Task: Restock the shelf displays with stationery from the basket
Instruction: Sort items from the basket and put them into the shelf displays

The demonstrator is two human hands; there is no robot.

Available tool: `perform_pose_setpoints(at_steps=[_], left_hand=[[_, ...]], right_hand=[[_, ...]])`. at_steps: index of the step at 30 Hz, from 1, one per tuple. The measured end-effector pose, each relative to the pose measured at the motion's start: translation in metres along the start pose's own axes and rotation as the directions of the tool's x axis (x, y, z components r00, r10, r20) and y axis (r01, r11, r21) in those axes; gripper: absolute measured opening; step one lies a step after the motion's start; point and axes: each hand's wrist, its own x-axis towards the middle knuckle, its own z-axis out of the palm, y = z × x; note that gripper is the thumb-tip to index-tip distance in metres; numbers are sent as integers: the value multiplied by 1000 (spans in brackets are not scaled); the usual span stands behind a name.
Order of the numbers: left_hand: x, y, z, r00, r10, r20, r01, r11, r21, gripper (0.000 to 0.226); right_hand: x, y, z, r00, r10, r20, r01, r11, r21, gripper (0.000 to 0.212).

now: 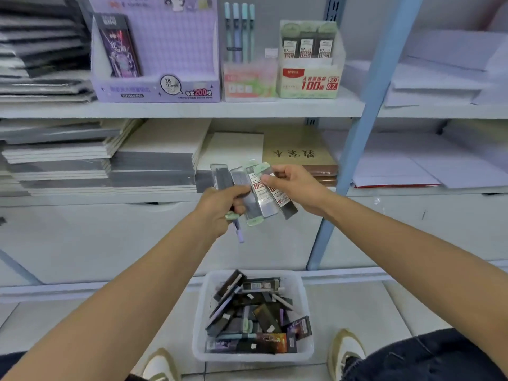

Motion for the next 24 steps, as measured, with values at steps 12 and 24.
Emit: perform_pose_setpoints(at_steps=[12,24], left_hand=[[-35,122,55,903,365,225,-401,905,142,16],[3,194,63,872,441,210,-477,862,170,26]], right_hand=[[12,-149,-74,898,-360,-253,341,933,-119,15],[90,-203,-161,836,-427,-345,307,884,-352,18]])
